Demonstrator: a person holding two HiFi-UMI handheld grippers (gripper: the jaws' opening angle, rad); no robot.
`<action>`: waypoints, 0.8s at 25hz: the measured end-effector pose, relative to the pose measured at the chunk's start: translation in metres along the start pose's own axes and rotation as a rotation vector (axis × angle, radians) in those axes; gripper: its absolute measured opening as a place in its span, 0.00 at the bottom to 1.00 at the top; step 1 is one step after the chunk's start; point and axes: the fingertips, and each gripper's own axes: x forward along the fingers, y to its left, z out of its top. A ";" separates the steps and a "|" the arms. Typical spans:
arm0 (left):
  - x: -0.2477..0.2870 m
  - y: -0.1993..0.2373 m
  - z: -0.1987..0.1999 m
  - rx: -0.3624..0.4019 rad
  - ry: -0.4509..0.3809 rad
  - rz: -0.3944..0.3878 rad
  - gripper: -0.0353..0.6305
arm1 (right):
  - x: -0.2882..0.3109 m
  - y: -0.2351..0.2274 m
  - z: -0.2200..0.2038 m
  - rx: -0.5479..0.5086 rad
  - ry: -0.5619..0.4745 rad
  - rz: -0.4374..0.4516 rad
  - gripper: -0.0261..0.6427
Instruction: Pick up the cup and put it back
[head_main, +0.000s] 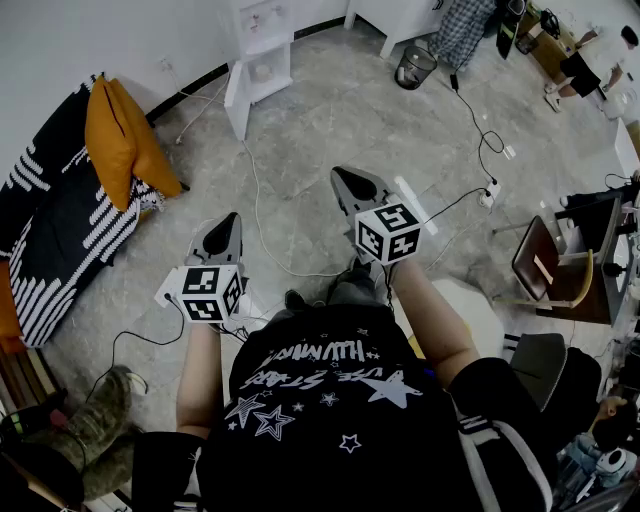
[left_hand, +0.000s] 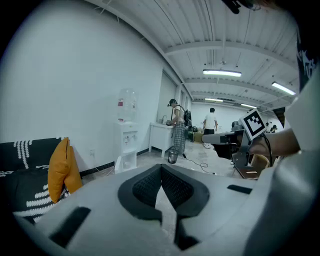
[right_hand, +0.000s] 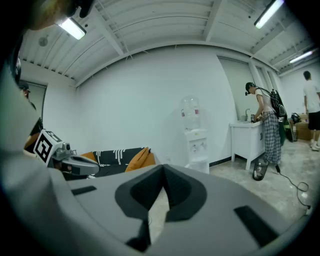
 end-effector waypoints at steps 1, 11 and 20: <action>0.001 0.001 0.000 0.001 -0.001 0.002 0.07 | 0.001 0.000 0.000 0.001 -0.001 -0.001 0.04; 0.002 0.016 0.012 0.012 -0.033 0.024 0.06 | 0.008 0.009 0.006 -0.003 -0.014 0.014 0.05; 0.012 0.011 -0.003 -0.016 -0.008 -0.022 0.07 | -0.006 -0.014 0.000 0.048 -0.021 -0.038 0.05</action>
